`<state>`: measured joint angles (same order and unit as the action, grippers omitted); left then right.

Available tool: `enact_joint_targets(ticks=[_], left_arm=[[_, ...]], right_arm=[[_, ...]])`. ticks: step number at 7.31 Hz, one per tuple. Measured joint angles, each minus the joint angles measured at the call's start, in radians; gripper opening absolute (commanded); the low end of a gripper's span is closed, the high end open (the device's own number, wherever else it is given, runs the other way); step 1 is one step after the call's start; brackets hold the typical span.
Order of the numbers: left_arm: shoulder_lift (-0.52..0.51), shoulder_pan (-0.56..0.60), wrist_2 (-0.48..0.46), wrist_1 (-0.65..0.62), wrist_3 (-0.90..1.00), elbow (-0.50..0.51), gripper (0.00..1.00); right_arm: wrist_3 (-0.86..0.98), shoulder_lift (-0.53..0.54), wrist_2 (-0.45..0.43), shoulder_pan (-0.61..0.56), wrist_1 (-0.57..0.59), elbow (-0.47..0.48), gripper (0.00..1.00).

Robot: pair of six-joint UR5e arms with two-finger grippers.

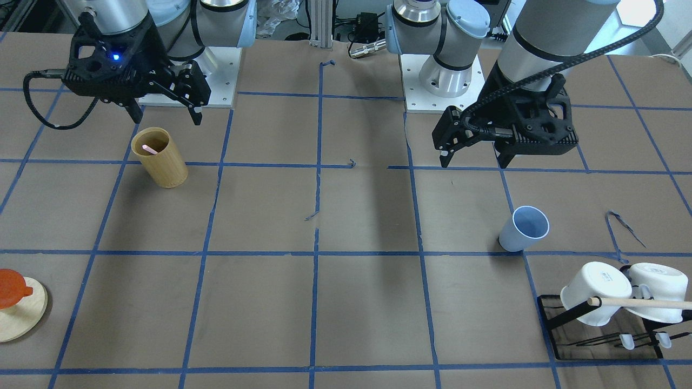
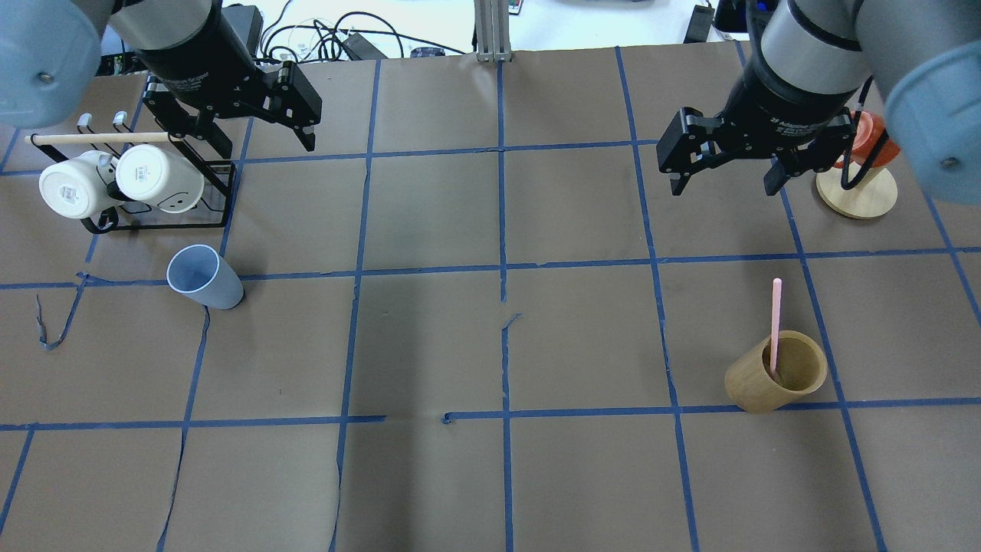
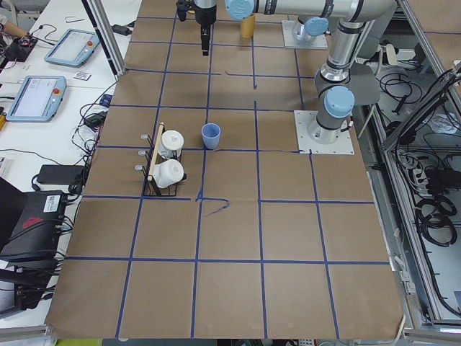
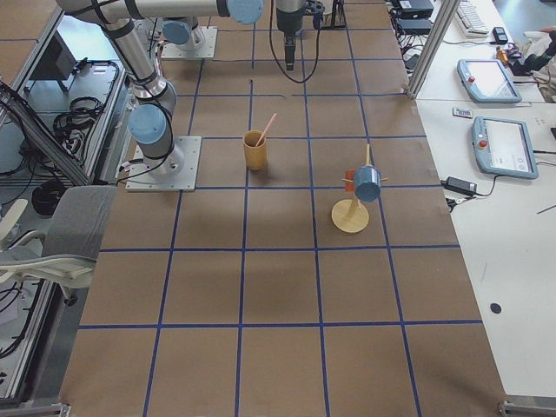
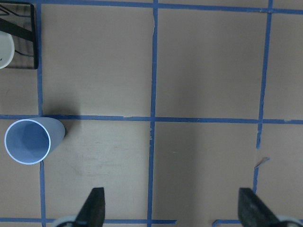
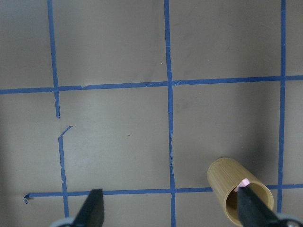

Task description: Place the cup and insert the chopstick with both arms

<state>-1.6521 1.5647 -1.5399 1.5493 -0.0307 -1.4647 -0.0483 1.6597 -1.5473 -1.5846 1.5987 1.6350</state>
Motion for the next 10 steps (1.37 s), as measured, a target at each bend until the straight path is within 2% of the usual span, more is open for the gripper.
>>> enact_joint_targets(ticks=[10], left_arm=[[0.000, -0.010, -0.001, -0.010, 0.017, -0.014, 1.00]], right_arm=[[0.005, 0.001, -0.007, 0.001, -0.005, 0.005, 1.00]])
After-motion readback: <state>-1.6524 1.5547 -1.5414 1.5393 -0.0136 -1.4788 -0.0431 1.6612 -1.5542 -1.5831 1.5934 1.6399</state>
